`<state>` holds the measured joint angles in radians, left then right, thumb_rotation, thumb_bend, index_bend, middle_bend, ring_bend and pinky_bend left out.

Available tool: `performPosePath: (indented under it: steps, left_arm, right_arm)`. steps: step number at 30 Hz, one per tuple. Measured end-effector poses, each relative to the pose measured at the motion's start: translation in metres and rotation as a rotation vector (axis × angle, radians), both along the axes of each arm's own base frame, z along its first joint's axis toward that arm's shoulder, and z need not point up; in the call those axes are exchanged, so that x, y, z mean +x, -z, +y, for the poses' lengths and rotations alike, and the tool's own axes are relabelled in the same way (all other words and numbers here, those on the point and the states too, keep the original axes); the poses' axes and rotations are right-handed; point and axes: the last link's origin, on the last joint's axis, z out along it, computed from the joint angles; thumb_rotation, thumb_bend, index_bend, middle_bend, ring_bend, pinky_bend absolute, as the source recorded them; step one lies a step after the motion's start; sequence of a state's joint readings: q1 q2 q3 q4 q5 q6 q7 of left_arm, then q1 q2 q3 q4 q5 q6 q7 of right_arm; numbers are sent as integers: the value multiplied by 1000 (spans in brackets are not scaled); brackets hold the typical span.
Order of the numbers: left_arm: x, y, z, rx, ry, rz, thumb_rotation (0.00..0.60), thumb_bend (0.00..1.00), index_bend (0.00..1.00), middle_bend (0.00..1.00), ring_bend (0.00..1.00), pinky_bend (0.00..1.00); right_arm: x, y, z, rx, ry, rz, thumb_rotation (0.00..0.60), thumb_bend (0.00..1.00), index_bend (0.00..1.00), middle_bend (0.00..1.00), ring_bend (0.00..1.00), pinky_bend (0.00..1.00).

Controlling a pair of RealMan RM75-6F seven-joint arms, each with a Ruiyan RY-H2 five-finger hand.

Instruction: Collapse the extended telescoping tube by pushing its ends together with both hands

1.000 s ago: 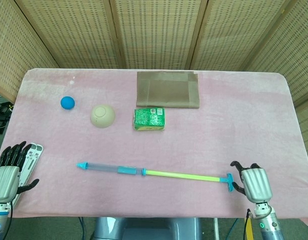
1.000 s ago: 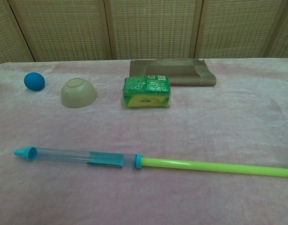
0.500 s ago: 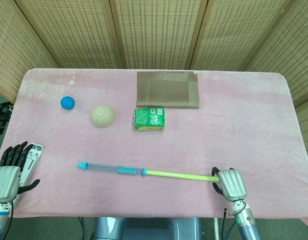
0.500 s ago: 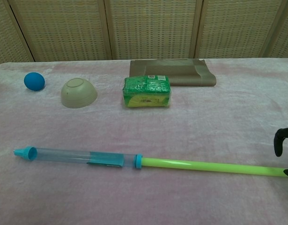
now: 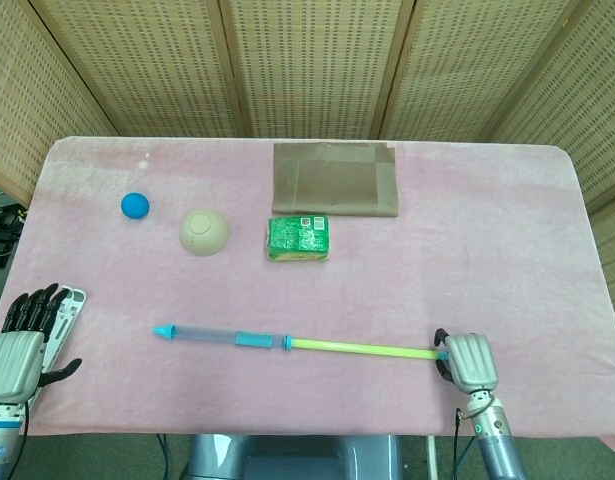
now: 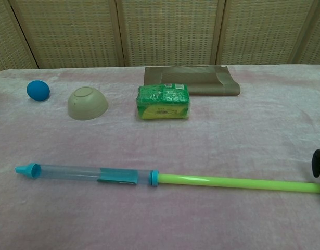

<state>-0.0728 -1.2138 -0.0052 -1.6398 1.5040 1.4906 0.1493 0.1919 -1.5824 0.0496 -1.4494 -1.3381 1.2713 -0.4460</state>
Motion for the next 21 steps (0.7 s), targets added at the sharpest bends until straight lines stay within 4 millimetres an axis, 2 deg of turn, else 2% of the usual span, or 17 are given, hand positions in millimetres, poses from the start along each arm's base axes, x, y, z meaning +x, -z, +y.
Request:
performPosePath:
  steps: [13,16,21]
  left_arm:
    - [0,1,0,-3,-3,-7,600,51,0,0,0,0]
    - [0,1,0,-6,-4,-8,600,51,0,0,0,0]
    - [0,1,0,-9,-5,-8,600,51,0,0,0,0]
  right_arm:
    - [-9,7,3,28,47,20,600,504,501,1000,1000,682]
    - [-11,11,1,37,65,30,600,540,541,1000,1000,682]
    - [-15,13,-2,36,80,41,600,621,682,1000,1000,682]
